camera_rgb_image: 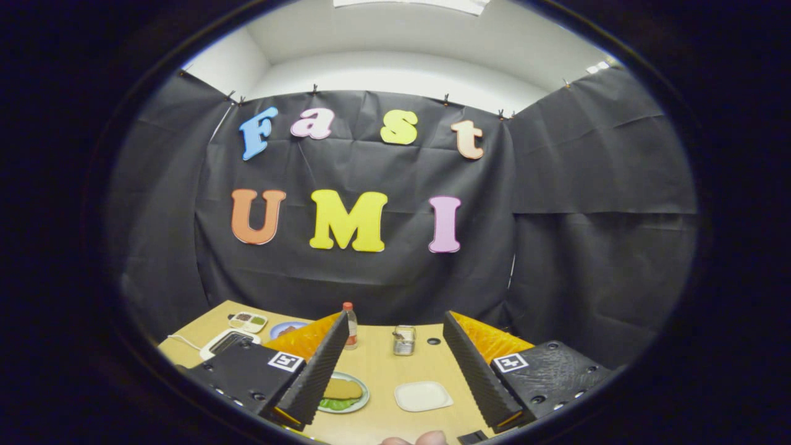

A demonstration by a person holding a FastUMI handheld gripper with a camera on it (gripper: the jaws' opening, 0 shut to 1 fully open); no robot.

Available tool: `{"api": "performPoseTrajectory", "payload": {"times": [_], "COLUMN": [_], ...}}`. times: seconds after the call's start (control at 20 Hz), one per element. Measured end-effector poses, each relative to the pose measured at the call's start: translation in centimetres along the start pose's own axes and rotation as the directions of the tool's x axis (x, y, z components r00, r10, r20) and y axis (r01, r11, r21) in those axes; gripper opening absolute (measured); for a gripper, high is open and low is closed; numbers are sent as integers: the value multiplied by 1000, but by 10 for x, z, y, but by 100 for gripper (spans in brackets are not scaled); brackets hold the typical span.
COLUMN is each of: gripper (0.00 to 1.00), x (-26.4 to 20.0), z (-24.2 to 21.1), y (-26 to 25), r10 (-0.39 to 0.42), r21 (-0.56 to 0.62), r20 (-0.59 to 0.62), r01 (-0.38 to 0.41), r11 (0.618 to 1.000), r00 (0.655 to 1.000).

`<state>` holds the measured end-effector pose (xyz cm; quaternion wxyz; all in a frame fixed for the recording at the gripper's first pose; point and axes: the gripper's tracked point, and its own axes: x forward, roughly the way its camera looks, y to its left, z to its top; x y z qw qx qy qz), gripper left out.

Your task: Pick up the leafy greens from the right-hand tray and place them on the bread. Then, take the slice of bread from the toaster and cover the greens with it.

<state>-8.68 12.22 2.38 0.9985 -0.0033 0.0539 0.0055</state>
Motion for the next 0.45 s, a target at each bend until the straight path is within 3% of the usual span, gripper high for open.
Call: {"api": "performPoseTrajectory", "payload": {"times": [0.45], "gripper": [96], "x": [11], "z": [1], "y": [15], "r10": [49], "r21": [-5], "r20": [0], "r01": [-49], "r11": [999], "r00": [999]}}
